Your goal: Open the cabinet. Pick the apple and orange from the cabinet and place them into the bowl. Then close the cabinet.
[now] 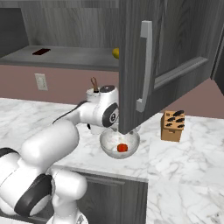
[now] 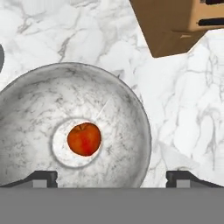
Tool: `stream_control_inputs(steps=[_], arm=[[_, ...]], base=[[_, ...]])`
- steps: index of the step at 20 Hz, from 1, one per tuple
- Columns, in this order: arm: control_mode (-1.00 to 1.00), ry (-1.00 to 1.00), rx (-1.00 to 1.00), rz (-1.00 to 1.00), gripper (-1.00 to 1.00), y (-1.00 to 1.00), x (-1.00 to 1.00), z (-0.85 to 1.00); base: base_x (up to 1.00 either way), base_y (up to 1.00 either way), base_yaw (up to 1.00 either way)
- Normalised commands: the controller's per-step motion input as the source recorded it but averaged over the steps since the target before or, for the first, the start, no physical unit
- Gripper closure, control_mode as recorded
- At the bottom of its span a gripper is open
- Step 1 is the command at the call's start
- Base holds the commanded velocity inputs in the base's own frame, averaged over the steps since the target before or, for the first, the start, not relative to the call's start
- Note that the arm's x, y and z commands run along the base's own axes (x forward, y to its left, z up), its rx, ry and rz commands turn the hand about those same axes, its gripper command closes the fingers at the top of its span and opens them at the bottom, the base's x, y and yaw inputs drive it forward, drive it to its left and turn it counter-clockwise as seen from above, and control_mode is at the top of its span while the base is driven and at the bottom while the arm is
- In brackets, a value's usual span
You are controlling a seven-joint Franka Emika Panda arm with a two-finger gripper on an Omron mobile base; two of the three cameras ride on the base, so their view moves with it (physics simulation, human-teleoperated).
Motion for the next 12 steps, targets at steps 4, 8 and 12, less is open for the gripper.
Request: stream_control_inputs(steps=[4,8,12], arm=[[-1.0,-0.12,0.0,0.0,-1.0,0.02,-0.35,0.57],[-1.0,-0.14,0.0,0.0,-1.0,0.16,-0.25,0.6],[-1.0,-0.14,0.0,0.0,-1.0,0.21,-0.19,0.65]], base=[[0.0,0.0,0.0],[0.0,0.0,0.0],[0.0,0.0,0.0]])
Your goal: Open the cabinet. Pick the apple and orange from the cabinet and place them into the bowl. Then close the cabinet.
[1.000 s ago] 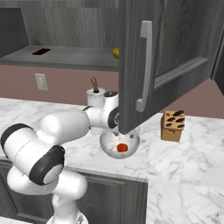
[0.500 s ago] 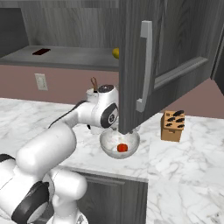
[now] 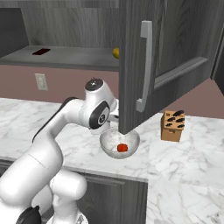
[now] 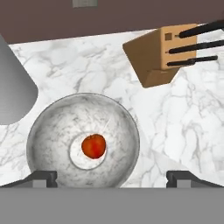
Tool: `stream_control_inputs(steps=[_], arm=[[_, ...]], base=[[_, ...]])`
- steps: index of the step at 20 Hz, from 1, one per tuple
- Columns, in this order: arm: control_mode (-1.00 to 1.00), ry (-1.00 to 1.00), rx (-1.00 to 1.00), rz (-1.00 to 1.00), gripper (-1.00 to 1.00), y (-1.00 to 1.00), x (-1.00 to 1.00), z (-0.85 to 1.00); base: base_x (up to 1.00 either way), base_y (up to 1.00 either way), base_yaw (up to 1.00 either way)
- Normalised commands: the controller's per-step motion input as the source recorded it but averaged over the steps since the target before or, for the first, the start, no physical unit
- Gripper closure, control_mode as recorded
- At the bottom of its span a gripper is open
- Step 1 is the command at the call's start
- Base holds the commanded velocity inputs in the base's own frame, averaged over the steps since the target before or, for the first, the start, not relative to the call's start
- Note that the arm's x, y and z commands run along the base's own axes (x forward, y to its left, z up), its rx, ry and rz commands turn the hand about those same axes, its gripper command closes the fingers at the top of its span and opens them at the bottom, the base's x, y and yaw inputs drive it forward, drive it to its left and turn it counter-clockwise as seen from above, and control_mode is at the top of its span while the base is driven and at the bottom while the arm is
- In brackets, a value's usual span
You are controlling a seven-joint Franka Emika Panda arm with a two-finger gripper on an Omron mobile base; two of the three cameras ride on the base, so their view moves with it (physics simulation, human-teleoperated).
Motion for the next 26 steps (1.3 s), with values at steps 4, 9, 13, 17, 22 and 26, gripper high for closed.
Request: stream_control_inputs(steps=[4,9,13,17,22,26], arm=[[-1.0,-0.12,0.0,0.0,-1.0,0.2,-0.1,0.66],[-1.0,-0.11,0.0,0.0,-1.0,0.23,-0.01,0.58],[-1.0,-0.11,0.0,0.0,-1.0,0.21,-0.02,0.45],[-1.0,-0.15,0.0,0.0,-1.0,0.21,-0.09,0.4],[-1.0,-0.17,0.0,0.02,-1.0,0.21,-0.1,0.43],[-1.0,-0.11,0.0,0.05,-1.0,0.16,-0.06,0.57]], base=[[0.0,0.0,0.0],[0.0,0.0,0.0],[0.0,0.0,0.0],[0.0,0.0,0.0],[0.0,0.0,0.0],[0.0,0.0,0.0]])
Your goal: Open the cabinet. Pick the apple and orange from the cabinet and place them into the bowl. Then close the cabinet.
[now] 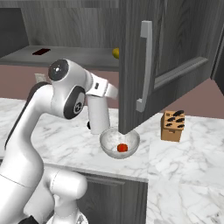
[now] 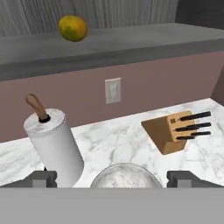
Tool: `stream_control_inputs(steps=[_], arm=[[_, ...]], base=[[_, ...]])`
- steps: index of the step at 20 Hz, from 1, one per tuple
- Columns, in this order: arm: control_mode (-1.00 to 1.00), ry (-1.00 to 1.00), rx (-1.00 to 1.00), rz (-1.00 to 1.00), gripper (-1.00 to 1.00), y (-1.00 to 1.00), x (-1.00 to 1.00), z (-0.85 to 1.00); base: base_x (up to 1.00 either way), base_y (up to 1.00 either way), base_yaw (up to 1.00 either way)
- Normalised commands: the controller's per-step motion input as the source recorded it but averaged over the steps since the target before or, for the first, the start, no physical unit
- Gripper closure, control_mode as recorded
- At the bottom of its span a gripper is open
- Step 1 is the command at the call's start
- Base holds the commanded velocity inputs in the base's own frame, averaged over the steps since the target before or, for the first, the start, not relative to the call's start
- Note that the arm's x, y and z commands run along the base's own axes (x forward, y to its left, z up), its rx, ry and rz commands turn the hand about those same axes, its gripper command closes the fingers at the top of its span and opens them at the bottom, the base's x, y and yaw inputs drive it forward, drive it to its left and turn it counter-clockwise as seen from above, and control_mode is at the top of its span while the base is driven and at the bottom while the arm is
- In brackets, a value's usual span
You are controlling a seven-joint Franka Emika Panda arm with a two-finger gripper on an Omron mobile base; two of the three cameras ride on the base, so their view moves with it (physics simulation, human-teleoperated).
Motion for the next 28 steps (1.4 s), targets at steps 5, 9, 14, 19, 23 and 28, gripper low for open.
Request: stream_control_inputs(steps=[5,9,14,19,23,28], arm=[[-1.0,-0.03,0.0,0.07,-1.0,0.12,0.0,0.66],[-1.0,0.0,0.0,0.04,-1.0,0.1,0.0,0.56],[-1.0,0.0,0.0,0.01,-1.0,0.05,0.09,0.27],[-1.0,0.0,0.0,0.0,-1.0,0.0,0.42,0.0],[-1.0,0.0,0.0,0.0,-1.0,0.0,0.54,0.0],[-1.0,0.01,0.0,0.0,-1.0,0.0,0.55,0.0]], base=[[0.0,0.0,0.0],[0.0,0.0,0.0],[0.0,0.0,0.0],[0.0,0.0,0.0],[0.0,0.0,0.0],[0.0,0.0,0.0]])
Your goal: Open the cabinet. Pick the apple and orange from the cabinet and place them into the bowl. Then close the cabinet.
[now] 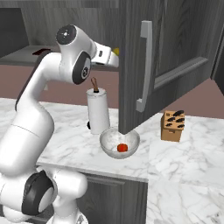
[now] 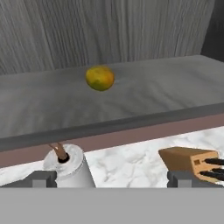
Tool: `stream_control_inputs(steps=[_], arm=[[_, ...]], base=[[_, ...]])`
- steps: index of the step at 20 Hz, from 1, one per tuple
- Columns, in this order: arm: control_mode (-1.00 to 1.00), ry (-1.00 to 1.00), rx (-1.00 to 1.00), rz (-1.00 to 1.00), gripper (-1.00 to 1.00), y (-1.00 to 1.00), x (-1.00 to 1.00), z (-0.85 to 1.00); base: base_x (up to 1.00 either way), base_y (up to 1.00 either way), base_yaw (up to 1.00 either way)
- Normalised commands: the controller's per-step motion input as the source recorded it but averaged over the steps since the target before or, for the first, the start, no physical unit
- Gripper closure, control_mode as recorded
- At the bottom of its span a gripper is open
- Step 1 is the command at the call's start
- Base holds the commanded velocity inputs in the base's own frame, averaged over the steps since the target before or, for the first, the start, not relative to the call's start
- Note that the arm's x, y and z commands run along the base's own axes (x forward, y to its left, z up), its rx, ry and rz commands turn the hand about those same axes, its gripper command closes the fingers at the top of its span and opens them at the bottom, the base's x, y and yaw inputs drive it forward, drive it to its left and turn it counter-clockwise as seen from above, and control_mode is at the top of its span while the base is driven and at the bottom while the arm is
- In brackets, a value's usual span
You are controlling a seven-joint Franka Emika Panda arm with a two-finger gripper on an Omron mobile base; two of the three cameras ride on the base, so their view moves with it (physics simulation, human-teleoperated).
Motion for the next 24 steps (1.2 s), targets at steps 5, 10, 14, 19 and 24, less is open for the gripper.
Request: stream_control_inputs(steps=[5,10,14,19,24], arm=[[-1.0,0.0,0.0,0.0,-1.0,0.0,0.59,0.0],[-1.0,0.0,0.0,0.0,-1.0,0.01,0.55,0.0],[-1.0,0.0,0.0,0.0,-1.0,0.0,0.49,0.0],[-1.0,0.0,0.0,0.0,-1.0,0.0,0.47,0.0],[-1.0,0.0,0.0,0.0,-1.0,0.0,0.38,-0.05]], base=[[0.0,0.0,0.0],[0.0,0.0,0.0],[0.0,0.0,0.0],[0.0,0.0,0.0],[0.0,0.0,0.0]])
